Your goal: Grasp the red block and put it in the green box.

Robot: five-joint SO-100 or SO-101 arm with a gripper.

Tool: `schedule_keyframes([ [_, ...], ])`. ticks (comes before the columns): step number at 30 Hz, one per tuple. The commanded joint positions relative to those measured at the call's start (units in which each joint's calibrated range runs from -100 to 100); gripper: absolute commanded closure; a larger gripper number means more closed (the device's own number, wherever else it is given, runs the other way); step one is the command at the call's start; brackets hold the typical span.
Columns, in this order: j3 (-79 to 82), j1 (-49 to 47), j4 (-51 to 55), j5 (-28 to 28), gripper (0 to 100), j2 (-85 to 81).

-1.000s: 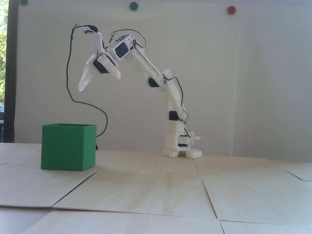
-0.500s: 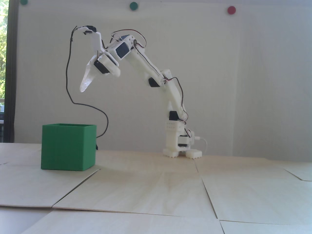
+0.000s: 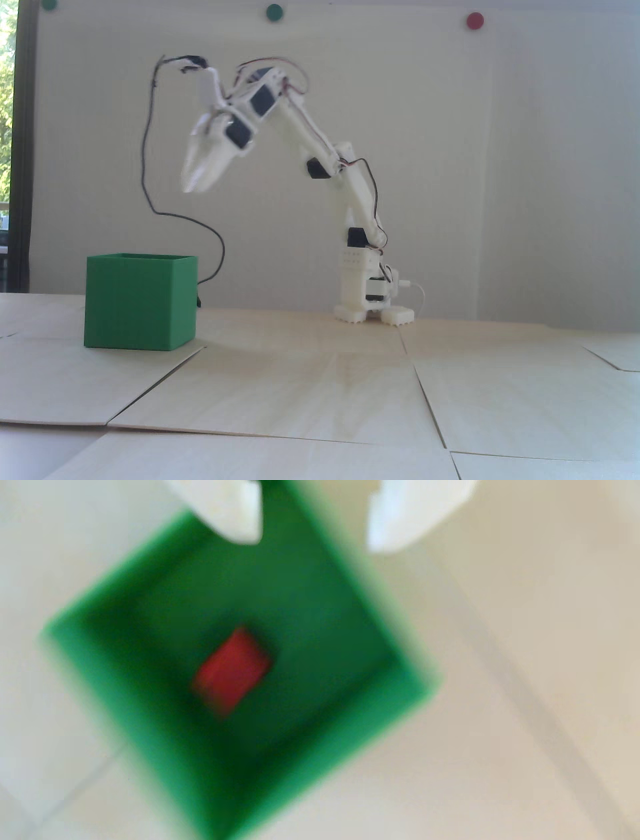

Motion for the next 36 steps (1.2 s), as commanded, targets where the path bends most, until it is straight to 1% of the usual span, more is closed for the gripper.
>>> schedule_keyframes([
  [1,-8.07,-4.41,8.39,-1.66,92,-9.17],
  [5,-5.05,-5.37,8.39,-3.01,92,-13.2],
  [9,4.8,-5.37,8.39,-2.85,92,-17.78],
  [14,31.42,-7.46,8.14,-1.87,92,-31.04],
  [19,59.72,-13.73,7.3,0.01,92,-50.86],
  [22,75.25,-18.08,1.82,-0.2,92,-62.78],
  [23,84.75,-19.93,-2.9,-0.41,92,-69.18],
  [25,93.18,-20.73,-7.12,-0.25,92,-74.94],
  [31,118.55,-21.13,-19.6,0.01,97,-90.5],
  [32,126.01,-21.13,-23.31,0.01,98,-94.68],
  [36,137.36,-21.21,-29.21,0.06,98,-100.76],
])
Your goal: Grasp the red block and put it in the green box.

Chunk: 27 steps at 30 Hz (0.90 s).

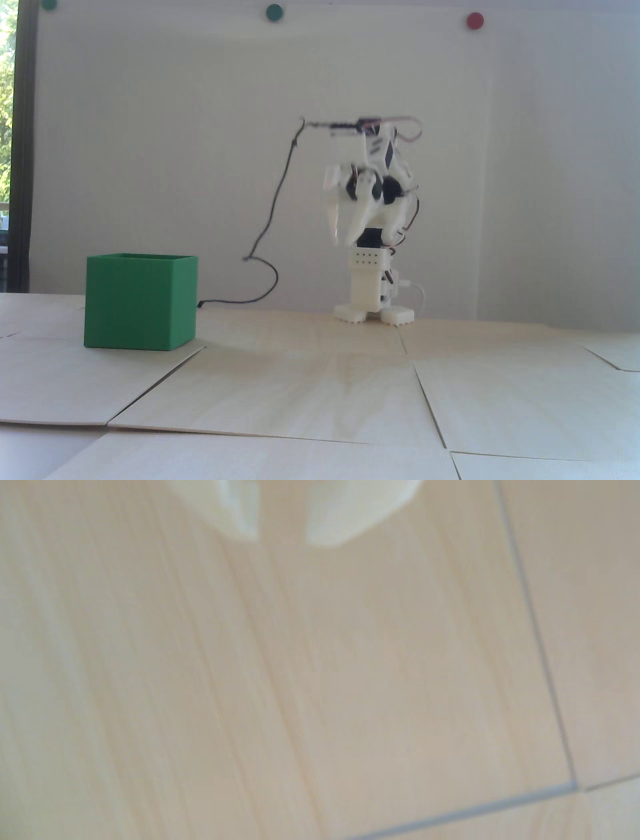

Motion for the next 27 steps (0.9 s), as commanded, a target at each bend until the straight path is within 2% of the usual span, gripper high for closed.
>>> schedule_keyframes([
  [1,13.98,-0.82,-9.01,0.47,98,-8.63],
  [12,41.22,-5.97,-33.13,0.16,98,-20.24],
  [14,43.35,-6.37,-33.8,-0.05,98,-20.71],
  [21,43.88,-9.51,-26.72,-0.1,98,-21.58],
  [27,43.88,-9.67,-11.88,0.37,98,-21.5],
])
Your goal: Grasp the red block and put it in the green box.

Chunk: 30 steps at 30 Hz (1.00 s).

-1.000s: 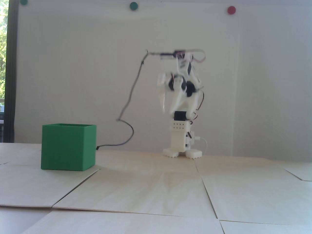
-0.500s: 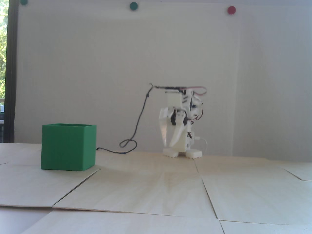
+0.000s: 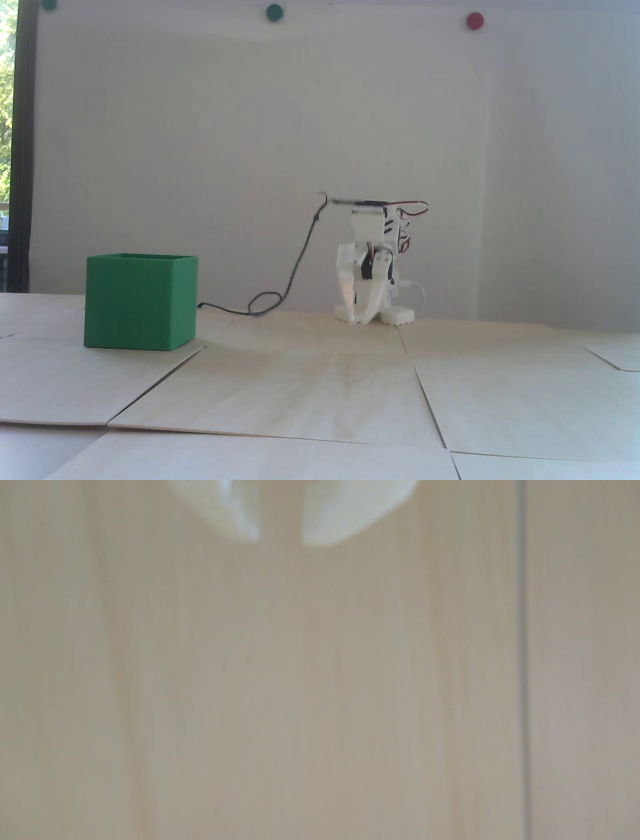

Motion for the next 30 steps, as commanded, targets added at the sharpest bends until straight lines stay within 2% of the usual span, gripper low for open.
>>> schedule_keyframes([
  [1,1.0,-0.58,10.87,0.32,98,-0.5],
  [10,1.0,-0.25,26.05,0.21,98,-1.21],
  [30,1.0,0.47,25.88,0.26,97,-1.37],
])
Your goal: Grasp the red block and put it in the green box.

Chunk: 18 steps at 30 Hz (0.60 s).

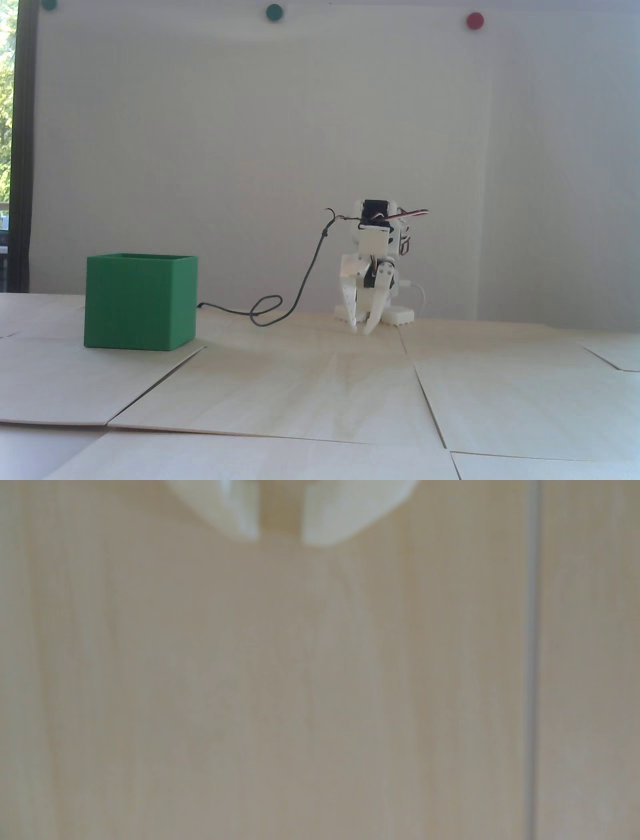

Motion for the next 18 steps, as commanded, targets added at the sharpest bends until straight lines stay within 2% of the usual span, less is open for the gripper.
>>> schedule_keyframes([
  [1,1.0,0.7,1.67,0.26,97,-0.37],
  [6,1.0,0.7,2.26,0.11,97,-2.27],
  [12,1.0,0.7,2.34,0.0,97,-14.03],
  [18,1.0,0.78,2.34,0.0,97,-12.77],
])
